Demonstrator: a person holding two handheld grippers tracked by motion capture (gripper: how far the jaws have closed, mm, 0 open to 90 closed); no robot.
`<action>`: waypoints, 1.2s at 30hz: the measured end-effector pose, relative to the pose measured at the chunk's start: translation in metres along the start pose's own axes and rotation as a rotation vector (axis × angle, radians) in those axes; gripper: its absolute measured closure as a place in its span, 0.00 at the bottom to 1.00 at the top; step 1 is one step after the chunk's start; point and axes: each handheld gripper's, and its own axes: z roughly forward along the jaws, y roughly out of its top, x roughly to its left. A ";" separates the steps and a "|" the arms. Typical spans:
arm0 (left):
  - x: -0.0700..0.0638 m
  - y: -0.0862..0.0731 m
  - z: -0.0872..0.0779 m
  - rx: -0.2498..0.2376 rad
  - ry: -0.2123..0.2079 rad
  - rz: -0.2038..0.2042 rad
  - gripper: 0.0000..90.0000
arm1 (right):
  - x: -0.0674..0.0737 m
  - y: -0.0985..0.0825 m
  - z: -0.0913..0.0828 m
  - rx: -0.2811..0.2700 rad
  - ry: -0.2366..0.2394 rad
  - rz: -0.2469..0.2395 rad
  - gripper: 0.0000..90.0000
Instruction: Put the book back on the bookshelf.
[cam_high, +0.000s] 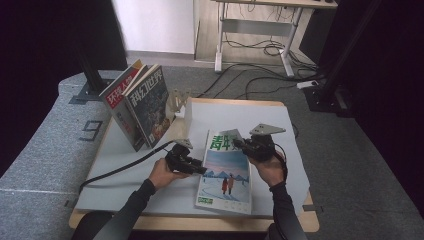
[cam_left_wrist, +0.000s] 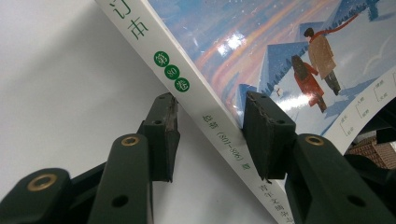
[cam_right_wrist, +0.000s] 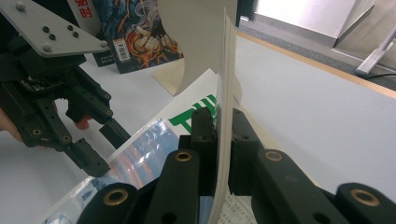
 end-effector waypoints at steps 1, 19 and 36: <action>0.000 0.000 0.000 -0.001 0.000 0.001 0.63 | 0.000 0.000 0.000 0.000 0.000 0.001 0.92; -0.006 0.000 -0.016 -0.044 0.062 0.061 0.65 | 0.000 0.004 -0.004 -0.021 0.003 0.003 0.91; -0.011 -0.009 -0.037 -0.132 0.105 0.091 0.71 | 0.000 0.004 -0.008 -0.043 0.025 0.013 0.91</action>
